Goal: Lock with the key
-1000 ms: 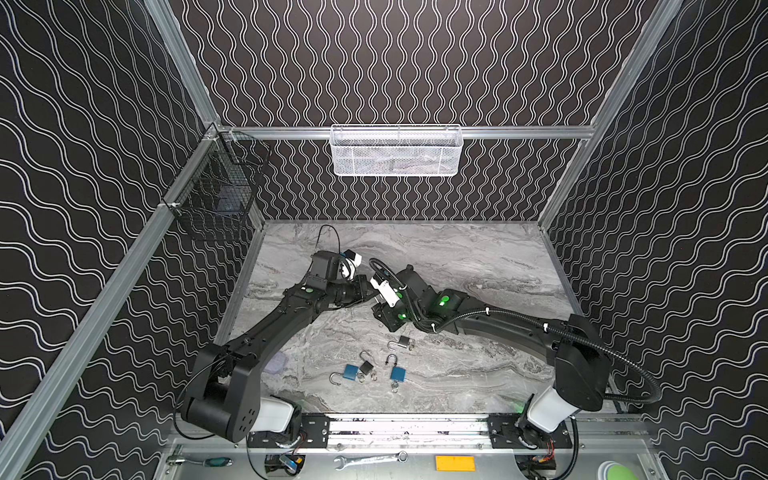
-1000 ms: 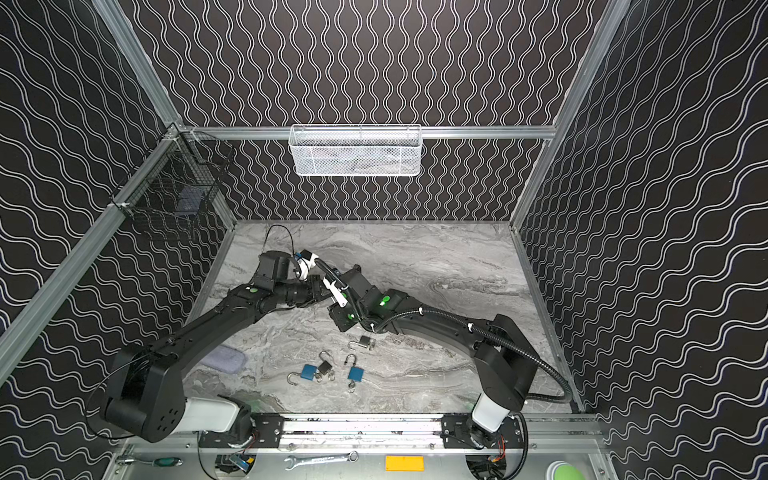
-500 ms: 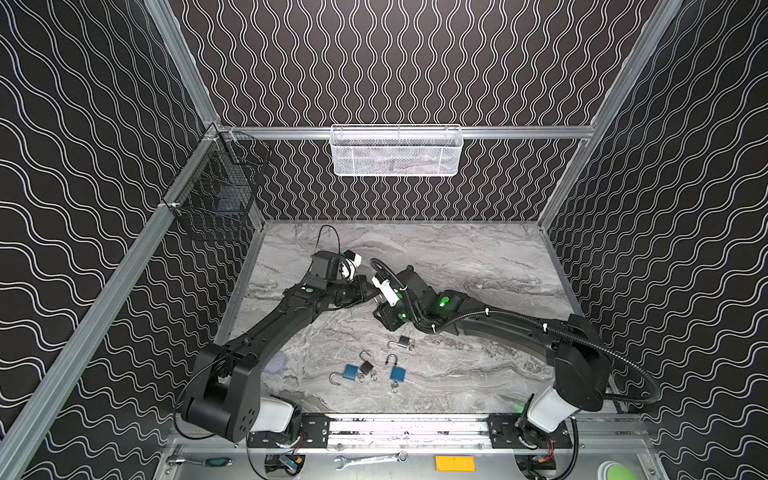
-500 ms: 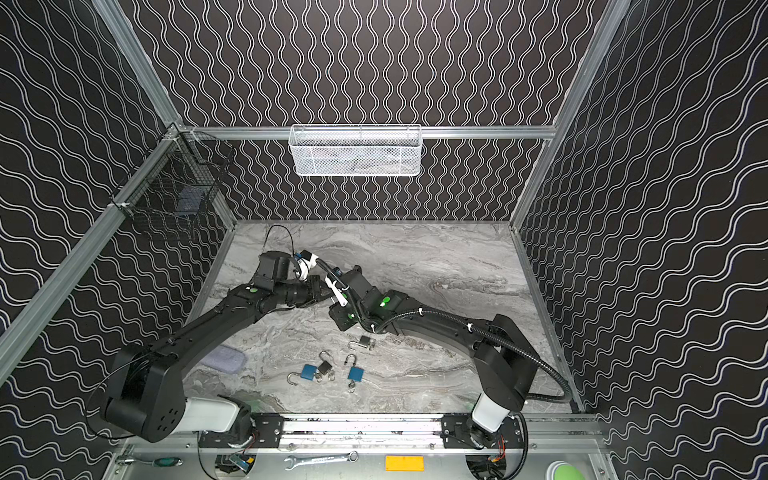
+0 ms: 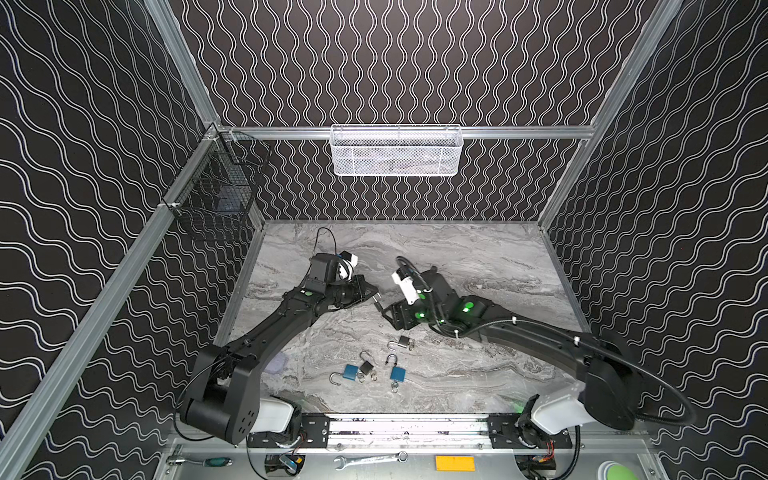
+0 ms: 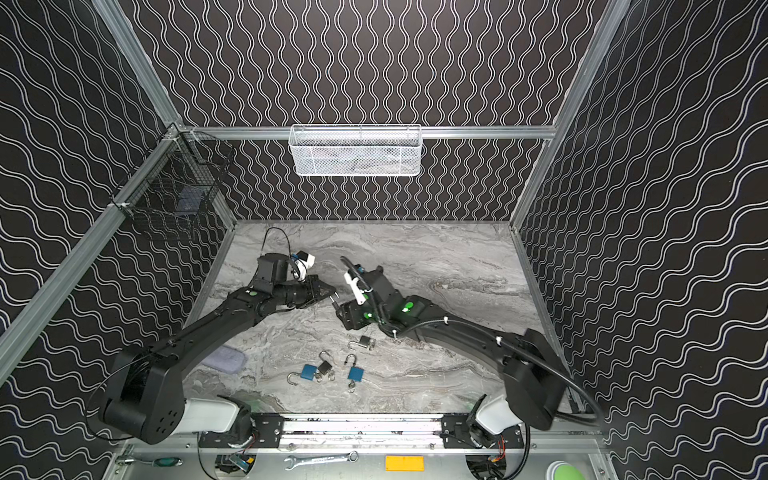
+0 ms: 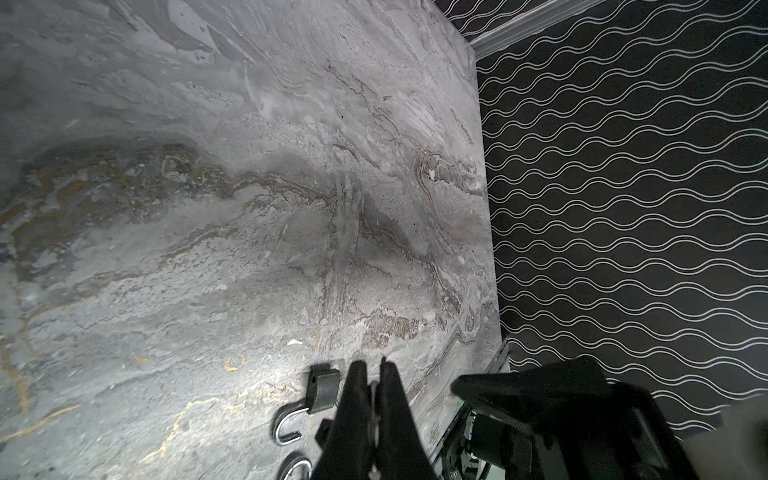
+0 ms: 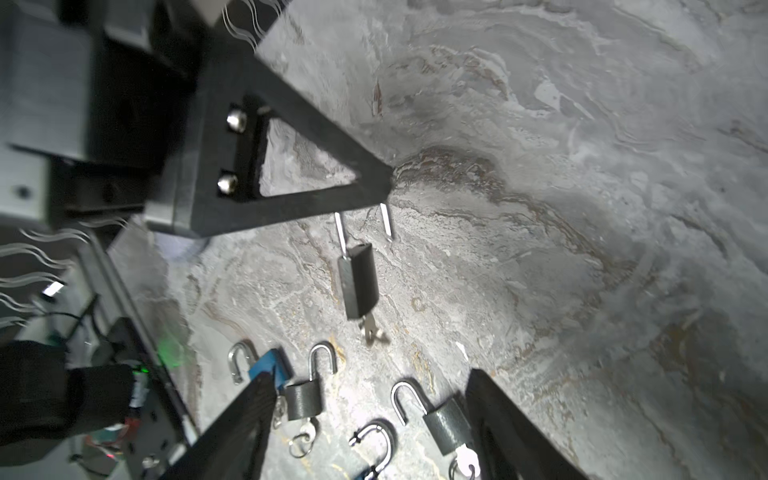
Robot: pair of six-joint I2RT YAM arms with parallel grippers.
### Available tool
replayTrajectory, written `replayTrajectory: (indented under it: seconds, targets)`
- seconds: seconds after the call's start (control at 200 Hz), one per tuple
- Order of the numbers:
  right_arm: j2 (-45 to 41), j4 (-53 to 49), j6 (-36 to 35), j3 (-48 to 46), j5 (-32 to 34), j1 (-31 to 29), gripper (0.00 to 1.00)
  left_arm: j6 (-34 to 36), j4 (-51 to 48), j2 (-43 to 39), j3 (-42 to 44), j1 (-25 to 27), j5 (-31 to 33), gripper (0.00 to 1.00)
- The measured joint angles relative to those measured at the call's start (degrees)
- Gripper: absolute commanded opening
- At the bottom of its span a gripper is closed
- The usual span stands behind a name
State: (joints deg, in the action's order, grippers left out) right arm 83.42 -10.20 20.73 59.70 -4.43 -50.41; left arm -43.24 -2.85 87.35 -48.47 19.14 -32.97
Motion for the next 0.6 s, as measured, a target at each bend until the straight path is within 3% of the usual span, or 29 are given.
replayTrajectory:
  seconds: [0.29,0.596]
  targets:
    - [-4.94,10.45,20.22,-9.44,-13.31,9.18,0.71,-8.00,10.14,-5.14,4.61,0.28,5.68,0.00]
    - [-0.94,22.71,37.53,-14.19,-27.61,14.23,0.66,-13.44,20.20,-5.53,7.56,4.90,11.10,0.00]
